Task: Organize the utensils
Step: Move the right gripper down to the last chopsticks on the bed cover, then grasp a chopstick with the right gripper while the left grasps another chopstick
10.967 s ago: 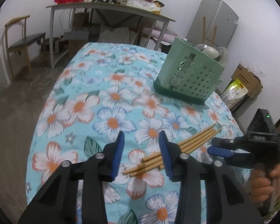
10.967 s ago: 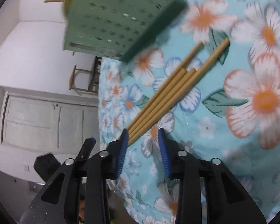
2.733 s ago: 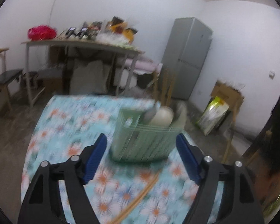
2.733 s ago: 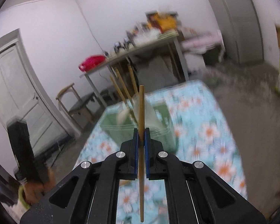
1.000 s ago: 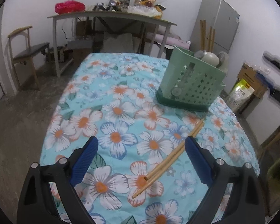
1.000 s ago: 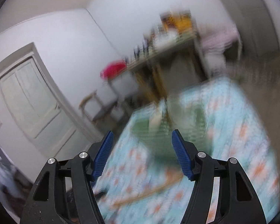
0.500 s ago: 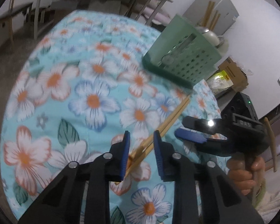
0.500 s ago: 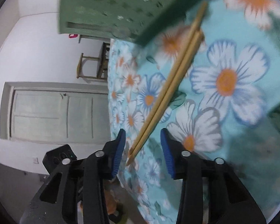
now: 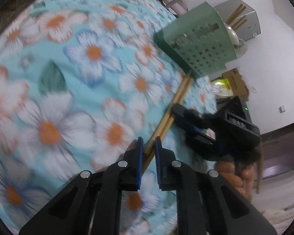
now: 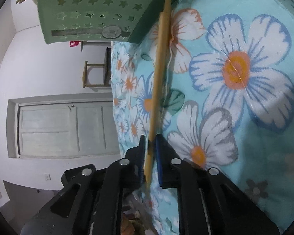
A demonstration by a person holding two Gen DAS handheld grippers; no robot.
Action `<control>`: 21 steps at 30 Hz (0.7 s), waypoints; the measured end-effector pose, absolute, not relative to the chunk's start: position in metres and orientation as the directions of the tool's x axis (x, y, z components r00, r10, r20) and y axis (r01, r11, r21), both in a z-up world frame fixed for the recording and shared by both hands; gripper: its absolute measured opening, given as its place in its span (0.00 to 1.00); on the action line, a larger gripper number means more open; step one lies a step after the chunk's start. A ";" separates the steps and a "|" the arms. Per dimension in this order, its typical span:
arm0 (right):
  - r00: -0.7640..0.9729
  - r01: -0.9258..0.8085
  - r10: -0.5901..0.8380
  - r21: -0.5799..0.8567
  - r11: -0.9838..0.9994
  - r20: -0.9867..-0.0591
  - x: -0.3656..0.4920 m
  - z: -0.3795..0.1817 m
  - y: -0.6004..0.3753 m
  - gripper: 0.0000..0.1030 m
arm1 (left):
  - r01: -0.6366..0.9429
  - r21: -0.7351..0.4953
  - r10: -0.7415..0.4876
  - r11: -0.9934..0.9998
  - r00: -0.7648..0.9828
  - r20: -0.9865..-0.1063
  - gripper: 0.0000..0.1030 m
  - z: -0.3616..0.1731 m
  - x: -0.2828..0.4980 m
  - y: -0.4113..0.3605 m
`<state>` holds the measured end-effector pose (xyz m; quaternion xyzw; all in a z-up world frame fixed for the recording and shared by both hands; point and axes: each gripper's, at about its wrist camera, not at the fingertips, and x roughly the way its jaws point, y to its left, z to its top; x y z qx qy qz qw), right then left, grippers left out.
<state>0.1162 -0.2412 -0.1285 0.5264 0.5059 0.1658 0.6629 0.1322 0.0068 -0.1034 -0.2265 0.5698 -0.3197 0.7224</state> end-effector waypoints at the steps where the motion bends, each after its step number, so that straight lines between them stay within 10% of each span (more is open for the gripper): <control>1: 0.433 0.310 0.750 0.863 0.398 -0.501 0.114 -0.127 -0.242 0.14 | 0.205 -0.700 -0.728 0.684 0.134 -0.672 0.10 -0.104 0.128 0.004; 21: 0.445 0.306 0.638 0.776 0.551 -0.628 0.070 -0.116 -0.292 0.05 | 0.314 -0.614 -0.677 0.724 0.149 -0.721 0.21 -0.094 0.127 -0.028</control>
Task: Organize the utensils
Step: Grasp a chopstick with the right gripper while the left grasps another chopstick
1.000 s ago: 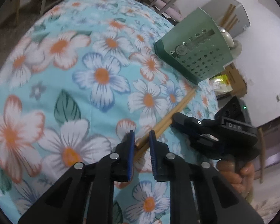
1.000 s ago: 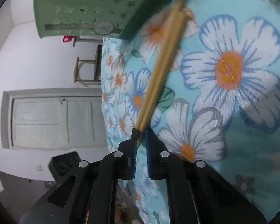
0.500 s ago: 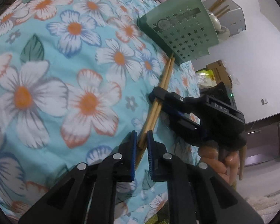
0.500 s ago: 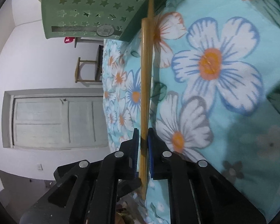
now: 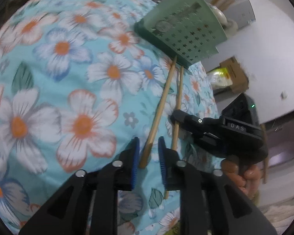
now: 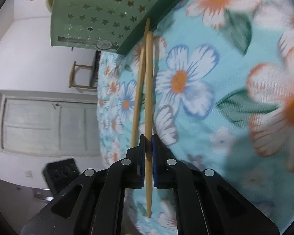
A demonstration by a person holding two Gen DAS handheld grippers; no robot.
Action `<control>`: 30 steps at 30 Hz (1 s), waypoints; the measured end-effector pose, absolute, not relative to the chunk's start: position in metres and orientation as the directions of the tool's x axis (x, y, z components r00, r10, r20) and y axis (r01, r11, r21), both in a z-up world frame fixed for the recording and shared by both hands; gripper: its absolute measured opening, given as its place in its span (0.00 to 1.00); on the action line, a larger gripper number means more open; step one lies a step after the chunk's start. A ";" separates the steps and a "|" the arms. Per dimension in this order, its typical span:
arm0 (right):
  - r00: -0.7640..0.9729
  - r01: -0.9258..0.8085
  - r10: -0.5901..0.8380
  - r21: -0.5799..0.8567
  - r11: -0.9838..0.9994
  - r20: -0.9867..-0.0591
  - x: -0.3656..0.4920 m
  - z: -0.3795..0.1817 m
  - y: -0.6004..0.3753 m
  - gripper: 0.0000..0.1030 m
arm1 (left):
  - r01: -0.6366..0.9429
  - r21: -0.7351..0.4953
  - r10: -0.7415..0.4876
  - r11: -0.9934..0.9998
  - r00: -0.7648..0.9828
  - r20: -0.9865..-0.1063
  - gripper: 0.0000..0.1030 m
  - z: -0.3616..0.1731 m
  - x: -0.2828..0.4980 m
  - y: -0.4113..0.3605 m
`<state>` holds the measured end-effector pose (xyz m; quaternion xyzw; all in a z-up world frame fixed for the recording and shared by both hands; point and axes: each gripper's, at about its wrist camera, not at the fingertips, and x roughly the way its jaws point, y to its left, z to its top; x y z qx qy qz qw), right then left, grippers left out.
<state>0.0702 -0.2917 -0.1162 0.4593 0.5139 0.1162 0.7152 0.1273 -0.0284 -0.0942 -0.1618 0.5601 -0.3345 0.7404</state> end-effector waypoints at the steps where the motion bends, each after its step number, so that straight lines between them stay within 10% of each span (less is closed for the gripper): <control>1: 0.447 0.303 0.624 0.765 0.569 -0.641 0.069 -0.114 -0.294 0.05 | 0.351 -0.579 -0.657 0.736 0.162 -0.737 0.22 -0.091 0.127 -0.035; 8: 0.484 0.311 0.500 0.675 0.670 -0.719 0.058 -0.101 -0.315 0.05 | 0.526 -0.308 -0.501 0.793 0.274 -0.821 0.25 -0.084 0.131 -0.077; 11: 0.488 0.316 0.487 0.667 0.675 -0.724 0.055 -0.101 -0.319 0.05 | 0.556 -0.241 -0.463 0.796 0.302 -0.833 0.08 -0.085 0.128 -0.083; 26: 0.468 0.271 0.464 0.622 0.735 -0.752 0.054 -0.098 -0.319 0.05 | 0.460 -0.370 -0.477 0.807 0.138 -0.868 0.06 -0.086 0.070 -0.016; 30: 0.466 0.263 0.455 0.610 0.748 -0.759 0.056 -0.099 -0.316 0.05 | 0.439 -0.383 -0.493 0.813 0.166 -0.854 0.24 -0.078 0.075 -0.014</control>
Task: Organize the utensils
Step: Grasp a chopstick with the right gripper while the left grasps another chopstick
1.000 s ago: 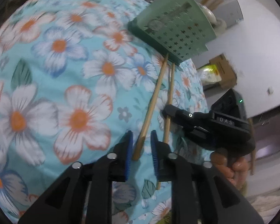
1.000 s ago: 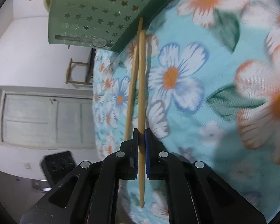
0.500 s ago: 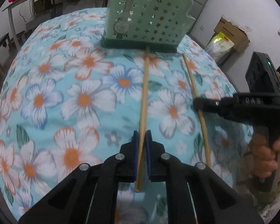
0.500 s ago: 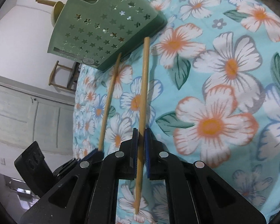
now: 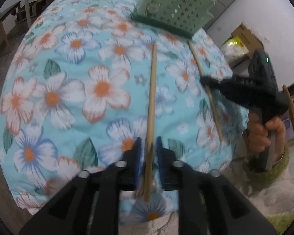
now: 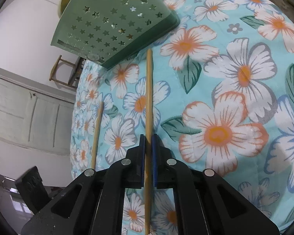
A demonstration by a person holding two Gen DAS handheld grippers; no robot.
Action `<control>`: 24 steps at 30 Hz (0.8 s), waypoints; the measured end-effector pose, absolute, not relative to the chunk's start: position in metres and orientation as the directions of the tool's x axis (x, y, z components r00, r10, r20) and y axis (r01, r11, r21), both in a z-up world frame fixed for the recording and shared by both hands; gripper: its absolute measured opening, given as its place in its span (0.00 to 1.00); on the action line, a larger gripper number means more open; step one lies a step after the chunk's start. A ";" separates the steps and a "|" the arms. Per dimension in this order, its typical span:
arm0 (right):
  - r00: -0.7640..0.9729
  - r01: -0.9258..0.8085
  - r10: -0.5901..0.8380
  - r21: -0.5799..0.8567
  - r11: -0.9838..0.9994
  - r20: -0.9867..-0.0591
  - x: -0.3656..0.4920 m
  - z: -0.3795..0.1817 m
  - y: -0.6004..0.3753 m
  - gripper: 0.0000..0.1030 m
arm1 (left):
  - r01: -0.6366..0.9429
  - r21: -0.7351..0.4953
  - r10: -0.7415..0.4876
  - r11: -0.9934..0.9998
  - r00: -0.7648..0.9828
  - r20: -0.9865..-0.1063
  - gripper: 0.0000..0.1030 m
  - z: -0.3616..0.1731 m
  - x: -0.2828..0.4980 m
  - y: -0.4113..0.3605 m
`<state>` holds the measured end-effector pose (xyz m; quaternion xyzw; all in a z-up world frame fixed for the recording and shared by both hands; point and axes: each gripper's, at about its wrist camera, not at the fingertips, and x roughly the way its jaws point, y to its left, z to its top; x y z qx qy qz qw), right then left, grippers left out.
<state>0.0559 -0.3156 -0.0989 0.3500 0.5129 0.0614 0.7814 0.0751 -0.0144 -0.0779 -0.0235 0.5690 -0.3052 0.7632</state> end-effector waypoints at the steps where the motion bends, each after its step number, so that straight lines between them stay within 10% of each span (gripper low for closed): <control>1: 0.467 0.263 0.455 0.610 0.747 -0.758 0.056 -0.099 -0.315 0.05 | 0.434 -0.392 -0.503 0.811 0.177 -0.846 0.26 -0.075 0.079 -0.015; 13: 0.488 0.264 0.448 0.616 0.742 -0.749 0.052 -0.101 -0.316 0.05 | 0.515 -0.187 -0.380 0.836 0.298 -0.876 0.31 -0.081 0.112 -0.071; 18: 0.488 0.255 0.443 0.608 0.752 -0.752 0.051 -0.100 -0.315 0.05 | 0.500 -0.162 -0.361 0.851 0.333 -0.871 0.06 -0.084 0.110 -0.064; 24: 0.476 0.224 0.422 0.570 0.791 -0.772 0.051 -0.094 -0.311 0.04 | 0.438 -0.190 -0.358 0.878 0.338 -0.870 0.06 -0.083 0.099 -0.044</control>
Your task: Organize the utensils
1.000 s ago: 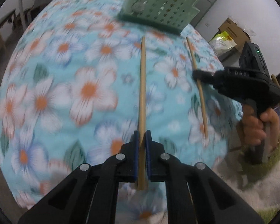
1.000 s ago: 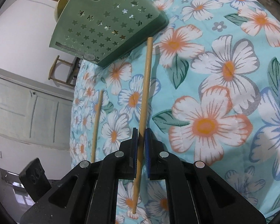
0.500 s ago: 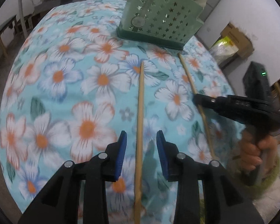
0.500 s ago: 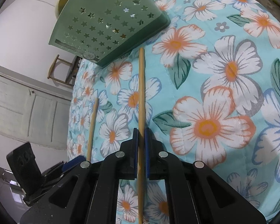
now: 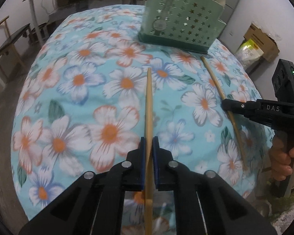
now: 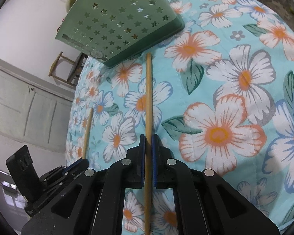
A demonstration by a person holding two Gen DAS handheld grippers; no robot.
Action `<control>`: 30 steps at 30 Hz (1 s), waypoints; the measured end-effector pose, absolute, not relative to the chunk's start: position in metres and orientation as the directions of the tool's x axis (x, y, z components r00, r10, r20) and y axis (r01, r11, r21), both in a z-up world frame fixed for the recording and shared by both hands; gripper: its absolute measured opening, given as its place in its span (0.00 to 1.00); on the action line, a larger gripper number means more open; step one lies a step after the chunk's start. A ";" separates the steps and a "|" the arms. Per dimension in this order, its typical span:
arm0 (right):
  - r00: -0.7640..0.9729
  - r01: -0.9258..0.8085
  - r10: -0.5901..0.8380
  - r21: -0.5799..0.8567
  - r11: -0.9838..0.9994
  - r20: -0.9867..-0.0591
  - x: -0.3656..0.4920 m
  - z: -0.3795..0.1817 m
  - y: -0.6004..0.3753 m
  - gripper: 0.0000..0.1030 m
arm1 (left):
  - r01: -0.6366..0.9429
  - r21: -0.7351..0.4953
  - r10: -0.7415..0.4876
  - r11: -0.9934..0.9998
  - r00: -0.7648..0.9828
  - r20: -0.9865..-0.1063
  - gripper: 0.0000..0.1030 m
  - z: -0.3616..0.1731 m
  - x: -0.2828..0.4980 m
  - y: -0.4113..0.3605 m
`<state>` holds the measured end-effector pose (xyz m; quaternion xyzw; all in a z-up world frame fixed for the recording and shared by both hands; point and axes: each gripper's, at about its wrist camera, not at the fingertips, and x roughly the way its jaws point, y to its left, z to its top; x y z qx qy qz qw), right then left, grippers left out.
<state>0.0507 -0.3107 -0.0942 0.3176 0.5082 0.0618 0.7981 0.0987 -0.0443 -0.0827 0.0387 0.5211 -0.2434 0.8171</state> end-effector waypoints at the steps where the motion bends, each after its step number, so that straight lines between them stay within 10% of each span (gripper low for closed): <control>1: 0.471 0.217 0.420 0.563 0.797 -0.776 0.050 -0.093 -0.311 0.04 | 0.431 -0.193 -0.355 0.882 0.336 -0.872 0.06 -0.083 0.097 -0.041; 9: 0.434 0.169 0.420 0.530 0.831 -0.797 0.041 -0.087 -0.310 0.07 | 0.413 -0.209 -0.355 0.886 0.318 -0.879 0.14 -0.078 0.096 -0.038; 16: 0.423 0.107 0.402 0.485 0.868 -0.812 0.056 -0.082 -0.297 0.32 | 0.451 -0.115 -0.301 0.885 0.366 -0.880 0.21 -0.078 0.114 -0.057; 30: 0.453 0.115 0.337 0.429 0.896 -0.825 0.090 -0.085 -0.293 0.31 | 0.488 0.082 -0.171 0.869 0.452 -0.875 0.21 -0.085 0.126 -0.082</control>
